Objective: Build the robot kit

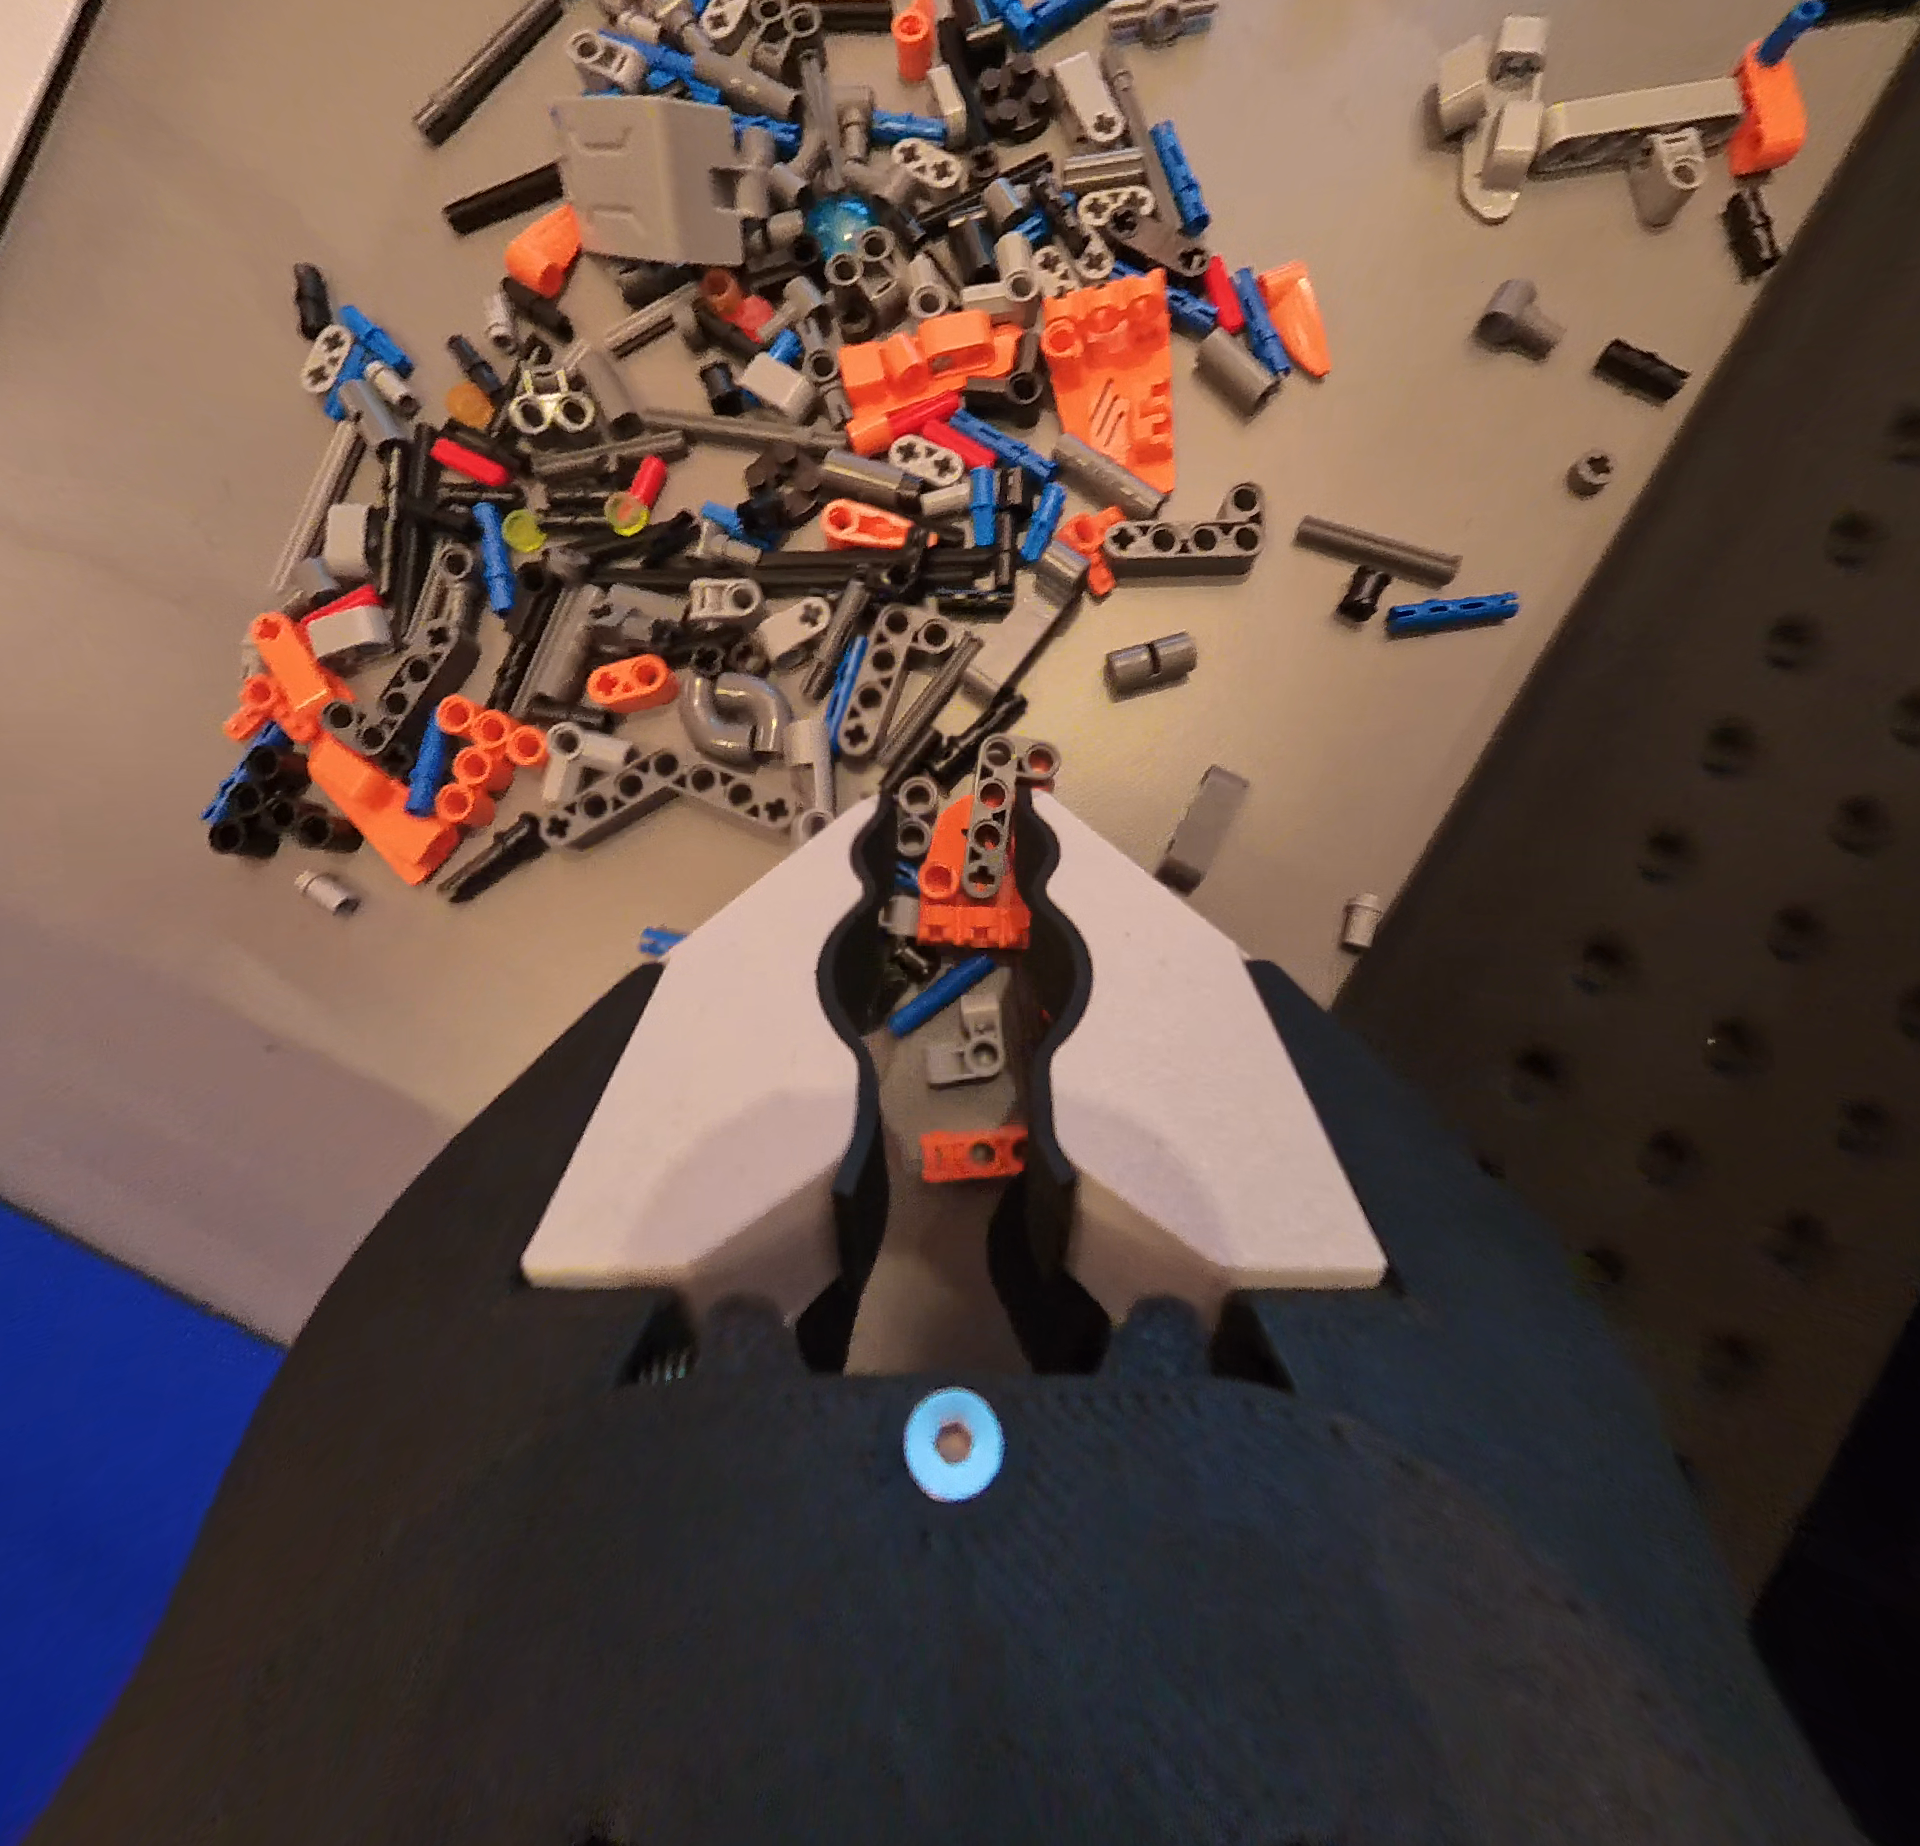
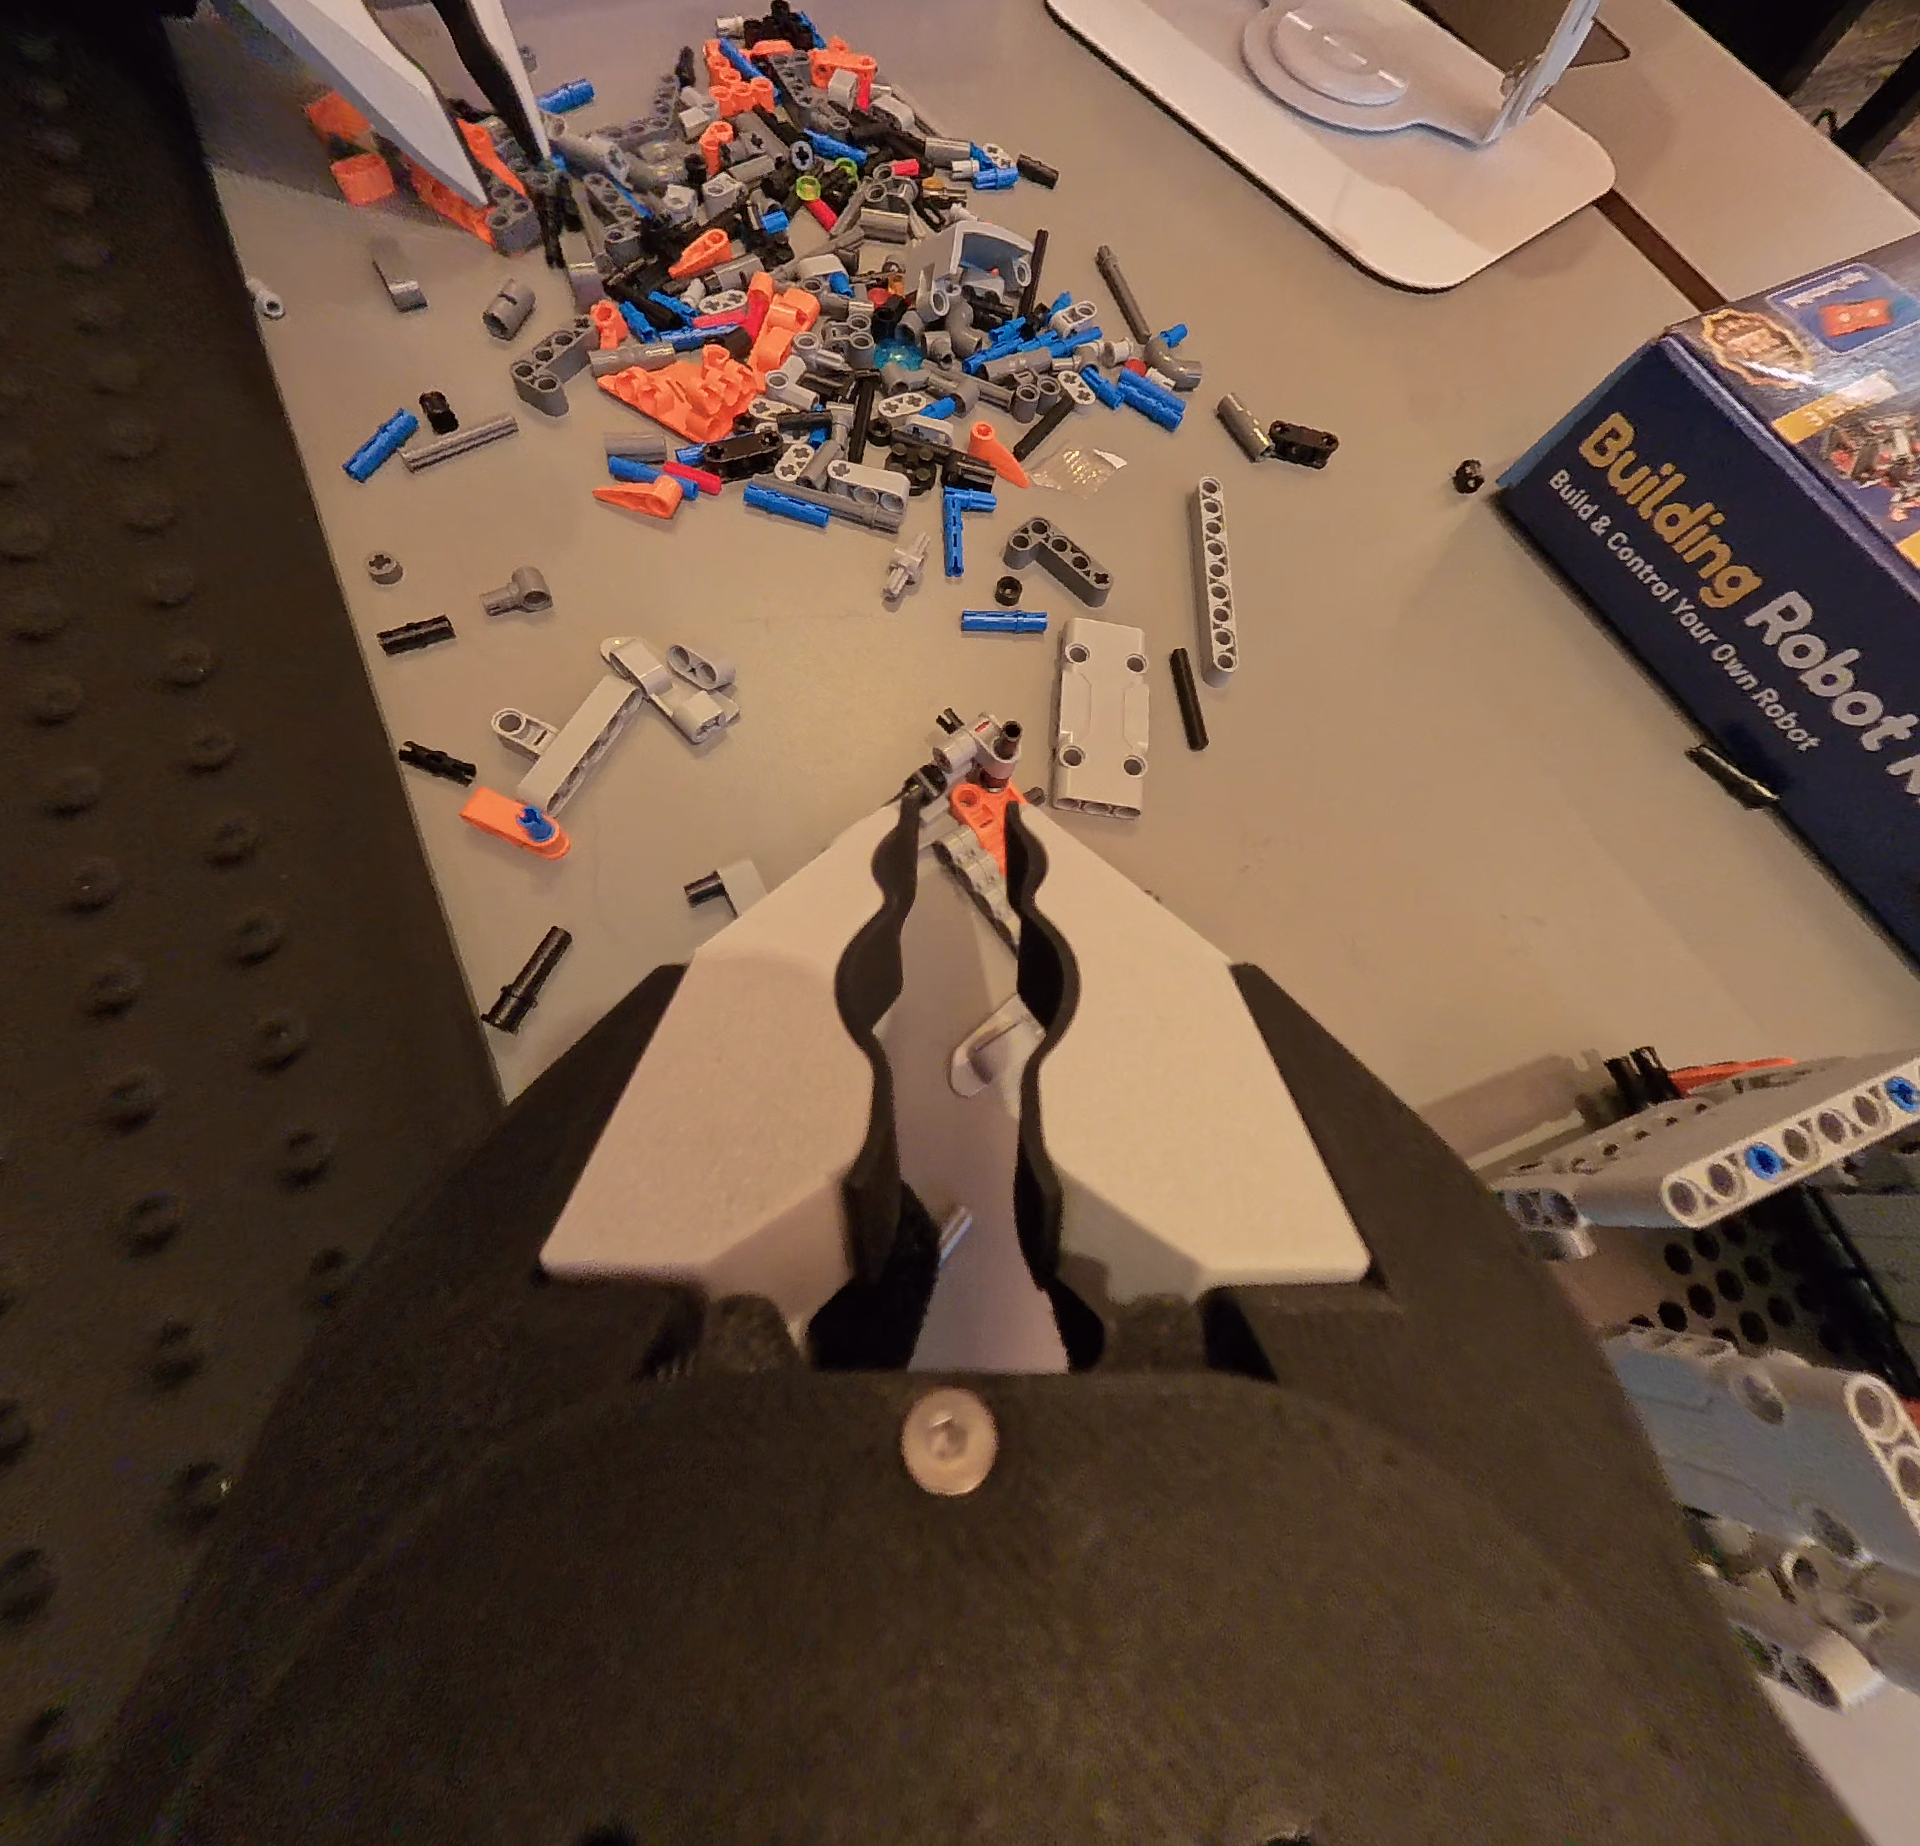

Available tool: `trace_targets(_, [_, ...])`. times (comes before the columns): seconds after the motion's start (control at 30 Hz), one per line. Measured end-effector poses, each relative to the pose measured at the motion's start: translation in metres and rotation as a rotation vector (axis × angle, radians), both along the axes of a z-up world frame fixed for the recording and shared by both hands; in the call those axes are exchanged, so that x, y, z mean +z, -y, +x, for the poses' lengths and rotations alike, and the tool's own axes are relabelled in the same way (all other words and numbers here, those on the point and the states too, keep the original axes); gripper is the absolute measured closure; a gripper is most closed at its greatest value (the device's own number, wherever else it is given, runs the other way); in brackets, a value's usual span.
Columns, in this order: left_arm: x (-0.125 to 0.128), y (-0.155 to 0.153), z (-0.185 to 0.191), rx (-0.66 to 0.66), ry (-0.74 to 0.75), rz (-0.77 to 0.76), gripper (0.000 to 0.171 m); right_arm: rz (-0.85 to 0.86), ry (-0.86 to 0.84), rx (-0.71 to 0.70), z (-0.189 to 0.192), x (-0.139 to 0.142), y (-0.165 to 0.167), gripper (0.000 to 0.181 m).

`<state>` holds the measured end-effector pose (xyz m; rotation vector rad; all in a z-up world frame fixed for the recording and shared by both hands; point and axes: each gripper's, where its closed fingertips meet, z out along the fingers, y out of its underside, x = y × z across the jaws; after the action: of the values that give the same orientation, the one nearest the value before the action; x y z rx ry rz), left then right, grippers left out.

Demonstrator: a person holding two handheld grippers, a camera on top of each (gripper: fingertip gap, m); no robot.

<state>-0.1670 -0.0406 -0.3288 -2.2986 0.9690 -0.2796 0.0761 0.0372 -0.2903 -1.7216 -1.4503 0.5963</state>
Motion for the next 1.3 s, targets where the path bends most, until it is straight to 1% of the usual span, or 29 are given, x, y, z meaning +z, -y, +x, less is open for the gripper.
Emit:
trace_targets(0.23, [0.011,0.006,-0.008,0.0,0.037,0.024,0.15,0.015,-0.039,-0.034,0.004,0.008,-0.006,0.167])
trace_targets(0.4, [0.013,0.009,-0.013,0.001,0.04,0.035,0.15,0.049,-0.071,-0.104,0.012,0.017,-0.018,0.168])
trace_targets(0.53, [0.011,0.014,-0.014,-0.004,0.048,0.023,0.15,0.058,-0.153,-0.186,0.024,0.032,-0.031,0.168])
trace_targets(0.63, [0.006,0.015,-0.014,-0.008,0.034,0.014,0.151,0.032,-0.214,-0.222,0.031,0.039,-0.037,0.168])
trace_targets(0.73, [0.003,0.014,-0.012,-0.01,0.021,0.012,0.152,0.02,-0.239,-0.237,0.035,0.041,-0.04,0.169])
trace_targets(0.8, [0.003,0.015,-0.009,-0.023,0.022,0.008,0.159,0.023,-0.239,-0.239,0.035,0.041,-0.04,0.169])
trace_targets(0.9, [0.002,0.016,-0.01,-0.024,0.007,0.009,0.162,0.029,-0.231,-0.241,0.035,0.04,-0.04,0.169])
trace_targets(1.07, [0.008,0.015,-0.013,-0.011,0.015,0.029,0.167,0.038,-0.245,-0.257,0.038,0.043,-0.043,0.169])
trace_targets(1.17, [0.01,0.014,-0.015,-0.006,0.015,0.032,0.167,0.046,-0.264,-0.278,0.042,0.046,-0.046,0.169])
trace_targets(1.3, [0.014,0.015,-0.017,-0.002,0.025,0.04,0.162,0.061,-0.305,-0.32,0.051,0.055,-0.051,0.169])
